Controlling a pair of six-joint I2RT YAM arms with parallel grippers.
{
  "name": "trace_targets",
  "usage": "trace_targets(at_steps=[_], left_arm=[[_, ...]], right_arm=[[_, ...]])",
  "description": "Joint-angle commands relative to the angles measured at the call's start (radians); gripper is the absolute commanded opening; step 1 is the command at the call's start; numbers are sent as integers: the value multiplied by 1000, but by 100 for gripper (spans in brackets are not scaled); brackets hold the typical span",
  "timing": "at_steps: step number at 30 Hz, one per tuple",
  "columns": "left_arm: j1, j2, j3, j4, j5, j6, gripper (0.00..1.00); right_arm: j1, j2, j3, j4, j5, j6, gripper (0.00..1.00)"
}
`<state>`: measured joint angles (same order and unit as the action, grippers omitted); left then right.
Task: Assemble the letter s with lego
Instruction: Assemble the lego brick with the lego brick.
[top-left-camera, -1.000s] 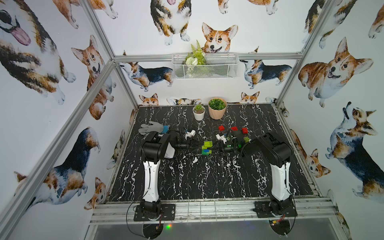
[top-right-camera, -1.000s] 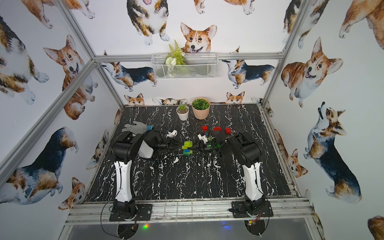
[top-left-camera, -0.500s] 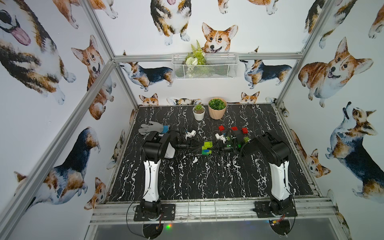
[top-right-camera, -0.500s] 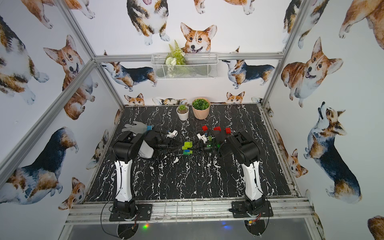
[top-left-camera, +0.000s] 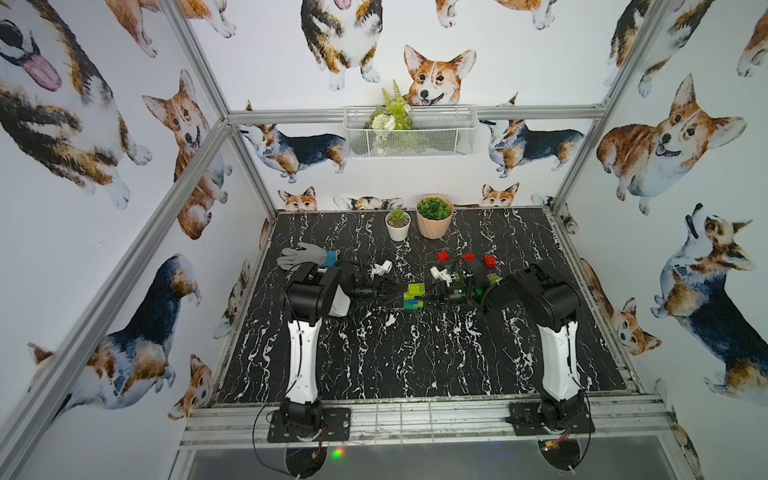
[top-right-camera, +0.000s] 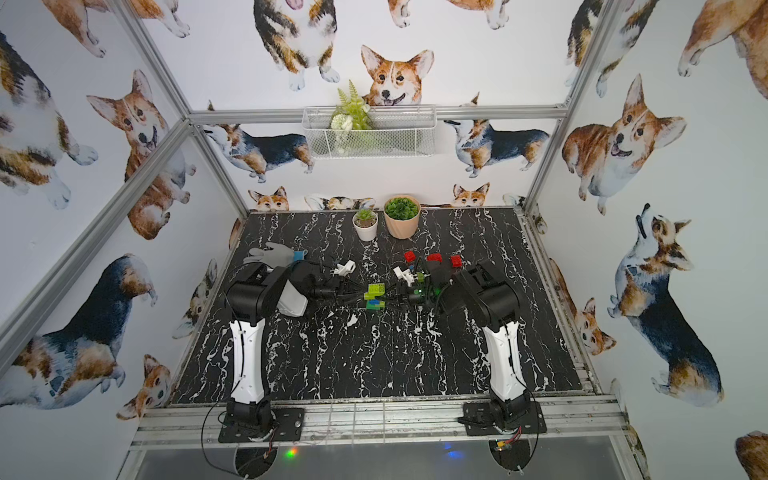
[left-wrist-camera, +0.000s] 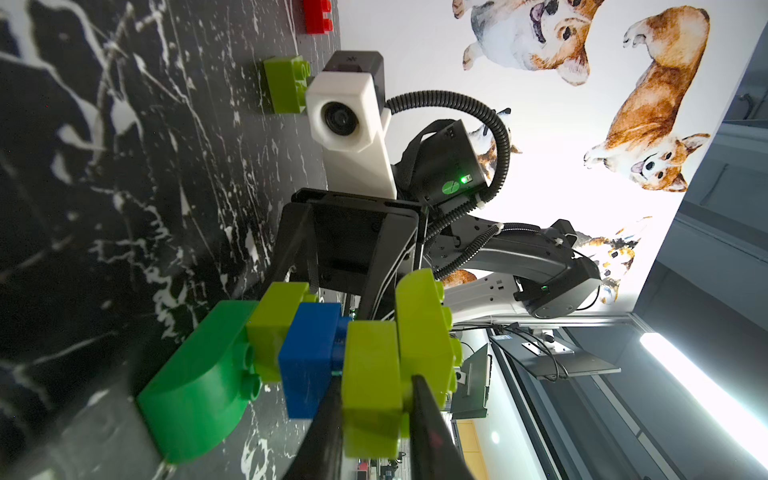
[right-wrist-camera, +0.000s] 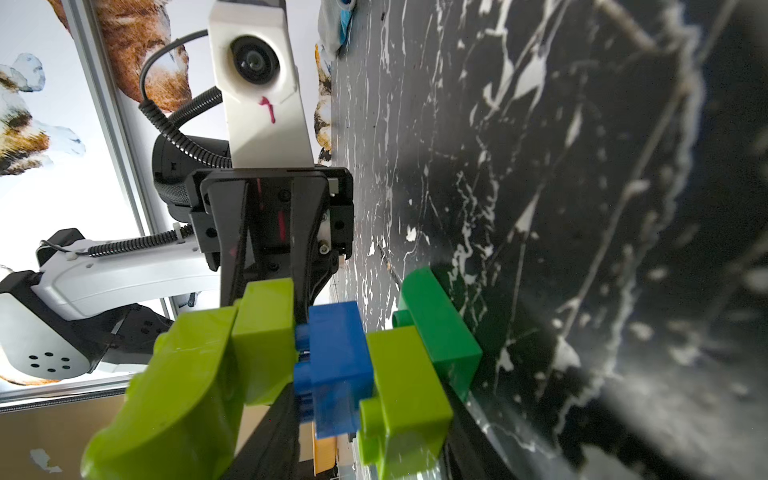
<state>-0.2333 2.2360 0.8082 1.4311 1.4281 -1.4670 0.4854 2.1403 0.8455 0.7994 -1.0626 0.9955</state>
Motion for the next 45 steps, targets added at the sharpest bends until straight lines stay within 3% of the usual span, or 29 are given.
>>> trace_targets(at_steps=[1, 45], left_arm=[[7, -2, -7, -11, 72, -75, 9], [29, 64, 24, -9, 80, -94, 8]], right_arm=[[1, 27, -13, -354, 191, -60, 48], [-12, 16, 30, -460, 195, -123, 48]])
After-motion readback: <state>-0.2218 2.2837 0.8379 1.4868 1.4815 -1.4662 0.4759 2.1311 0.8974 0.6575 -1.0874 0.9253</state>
